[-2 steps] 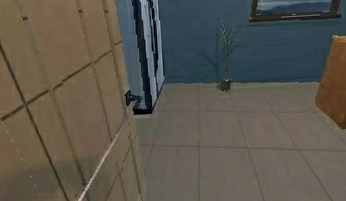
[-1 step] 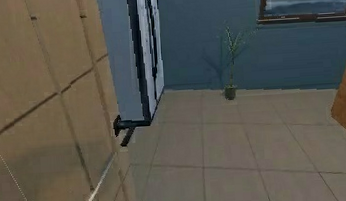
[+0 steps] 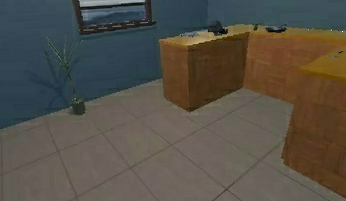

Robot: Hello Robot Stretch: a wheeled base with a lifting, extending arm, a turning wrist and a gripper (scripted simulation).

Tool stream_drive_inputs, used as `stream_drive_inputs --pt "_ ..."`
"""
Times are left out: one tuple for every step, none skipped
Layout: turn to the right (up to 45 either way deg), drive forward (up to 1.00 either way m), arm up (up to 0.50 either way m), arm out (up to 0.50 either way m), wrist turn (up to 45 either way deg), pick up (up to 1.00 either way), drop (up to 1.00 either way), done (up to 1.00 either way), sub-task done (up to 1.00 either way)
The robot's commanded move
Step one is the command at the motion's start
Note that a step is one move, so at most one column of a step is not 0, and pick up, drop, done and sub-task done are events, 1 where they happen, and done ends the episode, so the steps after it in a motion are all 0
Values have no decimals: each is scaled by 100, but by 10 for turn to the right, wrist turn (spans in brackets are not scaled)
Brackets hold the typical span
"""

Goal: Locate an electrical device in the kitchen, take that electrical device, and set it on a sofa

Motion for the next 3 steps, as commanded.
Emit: stream_drive_inputs --pt "90 0 0 0 0 0 0 0 0" --pt "0 100 0 0 0 0 0 0 0" --pt "30 0 0 0 0 0 0 0 0"
